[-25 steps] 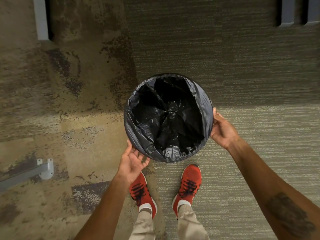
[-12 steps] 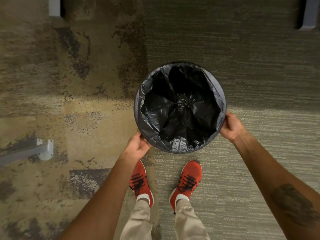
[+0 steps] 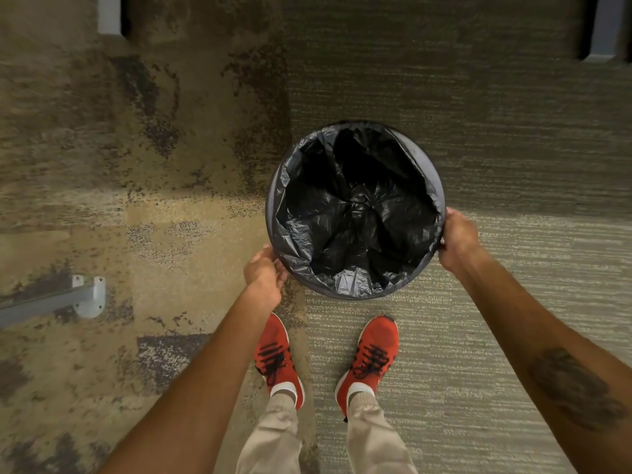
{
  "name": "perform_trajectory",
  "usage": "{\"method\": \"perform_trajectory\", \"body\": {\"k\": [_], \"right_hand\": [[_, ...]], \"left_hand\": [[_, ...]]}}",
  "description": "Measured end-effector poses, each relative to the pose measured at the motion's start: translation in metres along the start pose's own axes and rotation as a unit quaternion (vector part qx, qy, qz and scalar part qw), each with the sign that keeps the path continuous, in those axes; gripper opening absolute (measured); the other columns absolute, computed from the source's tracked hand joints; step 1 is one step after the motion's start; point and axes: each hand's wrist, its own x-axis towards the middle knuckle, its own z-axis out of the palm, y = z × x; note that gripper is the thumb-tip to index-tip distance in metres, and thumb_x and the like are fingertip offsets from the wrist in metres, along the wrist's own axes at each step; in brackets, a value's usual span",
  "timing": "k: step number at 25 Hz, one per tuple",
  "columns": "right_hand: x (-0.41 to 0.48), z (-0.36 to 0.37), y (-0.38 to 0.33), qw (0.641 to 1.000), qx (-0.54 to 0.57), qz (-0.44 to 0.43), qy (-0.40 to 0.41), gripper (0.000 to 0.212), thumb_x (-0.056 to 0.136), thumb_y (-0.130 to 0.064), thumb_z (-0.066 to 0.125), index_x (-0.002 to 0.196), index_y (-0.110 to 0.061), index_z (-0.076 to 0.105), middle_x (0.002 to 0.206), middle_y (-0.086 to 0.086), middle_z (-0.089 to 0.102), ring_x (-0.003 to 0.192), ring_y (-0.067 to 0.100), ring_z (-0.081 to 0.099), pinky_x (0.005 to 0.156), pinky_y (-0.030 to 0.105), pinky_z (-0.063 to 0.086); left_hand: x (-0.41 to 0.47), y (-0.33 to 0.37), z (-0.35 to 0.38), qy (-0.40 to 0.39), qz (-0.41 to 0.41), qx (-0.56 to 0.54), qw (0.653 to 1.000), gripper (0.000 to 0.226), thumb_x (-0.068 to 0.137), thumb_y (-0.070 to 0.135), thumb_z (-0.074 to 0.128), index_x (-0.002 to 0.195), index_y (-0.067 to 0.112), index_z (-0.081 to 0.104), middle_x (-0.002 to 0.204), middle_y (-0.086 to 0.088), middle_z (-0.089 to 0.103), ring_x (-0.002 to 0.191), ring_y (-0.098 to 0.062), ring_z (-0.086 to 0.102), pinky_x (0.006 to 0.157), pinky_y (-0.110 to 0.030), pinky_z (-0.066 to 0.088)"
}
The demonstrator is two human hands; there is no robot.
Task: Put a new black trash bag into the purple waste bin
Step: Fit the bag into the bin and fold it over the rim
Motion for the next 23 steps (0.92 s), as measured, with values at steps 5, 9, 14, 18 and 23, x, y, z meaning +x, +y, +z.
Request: {"method": "perform_trajectory", "body": {"k": [5, 9, 14, 18, 23], "right_hand": [[-0.046, -0.004, 0.007, 0.929, -0.138, -0.315, 0.140, 0.033, 0.104, -0.022, 0.047, 0.134, -0.013, 0.059, 0.125, -0.002, 0.065, 0.111, 0.012, 0.060, 0.096, 0.021, 0.050], [-0.063, -0.003, 0.040, 0.912, -0.254, -0.309, 0.092, 0.051, 0.099, -0.010, 0.057, 0.149, -0.011, 0.045, 0.139, 0.004, 0.061, 0.121, 0.019, 0.060, 0.107, 0.033, 0.048], [-0.057, -0.014, 0.054, 0.963, -0.124, -0.238, -0.005, 0.051, 0.098, 0.004, 0.051, 0.147, -0.010, 0.048, 0.136, 0.002, 0.065, 0.116, 0.011, 0.066, 0.102, 0.028, 0.053], [-0.049, -0.021, 0.052, 0.980, -0.060, -0.182, -0.045, 0.041, 0.102, -0.008, 0.048, 0.142, -0.013, 0.055, 0.134, 0.005, 0.067, 0.120, 0.018, 0.065, 0.106, 0.045, 0.051], [-0.061, -0.015, 0.065, 0.984, -0.053, -0.161, -0.064, 0.043, 0.101, -0.005, 0.053, 0.142, -0.017, 0.051, 0.131, 0.005, 0.068, 0.120, 0.024, 0.065, 0.092, 0.041, 0.057]], "left_hand": [[-0.054, -0.006, -0.010, 0.082, 0.327, 0.125, 0.933, 0.030, 0.103, 0.033, 0.049, 0.130, 0.031, 0.060, 0.122, -0.003, 0.067, 0.097, -0.022, 0.066, 0.087, -0.040, 0.059], [-0.081, -0.019, 0.000, 0.032, 0.311, 0.199, 0.929, 0.058, 0.095, 0.044, 0.059, 0.148, 0.026, 0.044, 0.132, -0.001, 0.067, 0.106, -0.010, 0.066, 0.096, -0.028, 0.051], [-0.079, -0.009, 0.003, -0.013, 0.267, 0.187, 0.945, 0.061, 0.093, 0.016, 0.067, 0.149, 0.023, 0.044, 0.131, 0.005, 0.068, 0.069, 0.012, 0.063, 0.066, -0.006, 0.052], [-0.077, -0.004, -0.009, -0.059, 0.247, 0.176, 0.951, 0.058, 0.098, 0.020, 0.060, 0.151, 0.017, 0.039, 0.152, -0.001, 0.048, 0.095, 0.013, 0.061, 0.089, -0.017, 0.055], [-0.077, -0.012, -0.010, -0.103, 0.211, 0.167, 0.958, 0.074, 0.090, 0.021, 0.071, 0.154, 0.023, 0.033, 0.151, -0.001, 0.049, 0.134, -0.028, 0.053, 0.110, -0.054, 0.046]]}}
